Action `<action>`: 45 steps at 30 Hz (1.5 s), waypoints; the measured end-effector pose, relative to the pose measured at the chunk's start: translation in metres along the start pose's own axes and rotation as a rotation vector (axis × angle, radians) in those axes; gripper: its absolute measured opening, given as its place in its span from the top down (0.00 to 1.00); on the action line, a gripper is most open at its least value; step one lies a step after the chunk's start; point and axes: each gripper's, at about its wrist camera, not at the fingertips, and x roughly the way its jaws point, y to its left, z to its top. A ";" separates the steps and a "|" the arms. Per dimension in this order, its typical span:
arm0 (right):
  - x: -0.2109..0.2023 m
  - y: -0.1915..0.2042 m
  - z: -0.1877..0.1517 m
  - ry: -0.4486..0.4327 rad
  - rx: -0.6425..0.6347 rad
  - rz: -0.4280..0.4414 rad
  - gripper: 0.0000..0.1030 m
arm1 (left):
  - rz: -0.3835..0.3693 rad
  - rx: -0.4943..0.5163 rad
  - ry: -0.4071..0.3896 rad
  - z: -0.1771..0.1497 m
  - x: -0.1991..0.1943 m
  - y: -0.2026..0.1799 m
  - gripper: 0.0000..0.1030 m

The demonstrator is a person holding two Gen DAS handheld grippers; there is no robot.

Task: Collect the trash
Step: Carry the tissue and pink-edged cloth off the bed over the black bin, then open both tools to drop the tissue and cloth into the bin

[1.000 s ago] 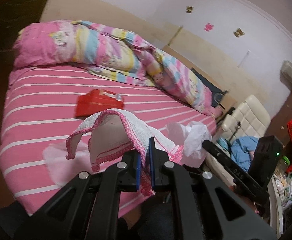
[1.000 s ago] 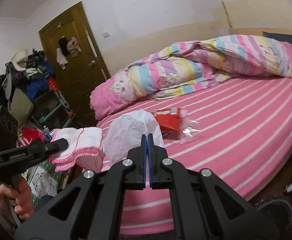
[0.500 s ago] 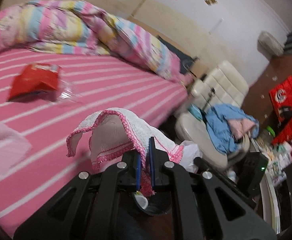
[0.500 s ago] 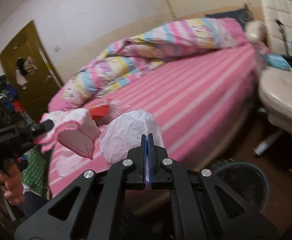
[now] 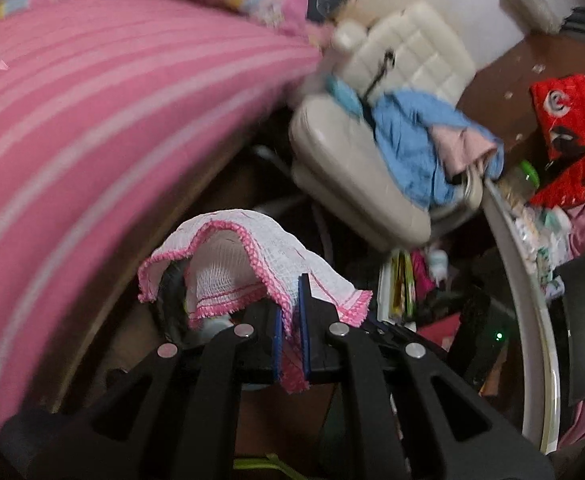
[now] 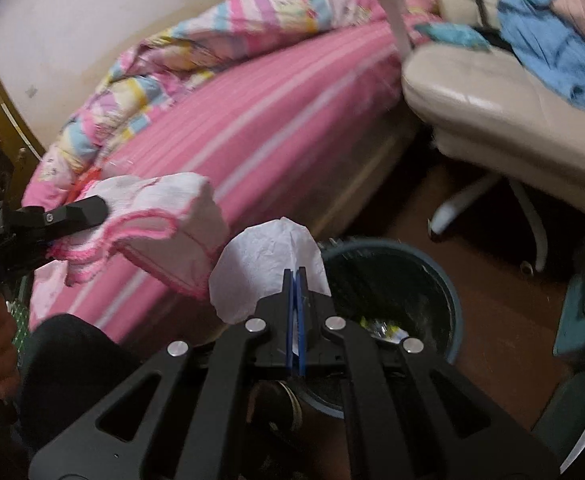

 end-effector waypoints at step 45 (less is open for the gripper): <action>0.037 -0.011 -0.029 -0.105 -0.073 -0.427 0.18 | 0.169 -0.207 0.187 0.001 0.147 0.050 0.20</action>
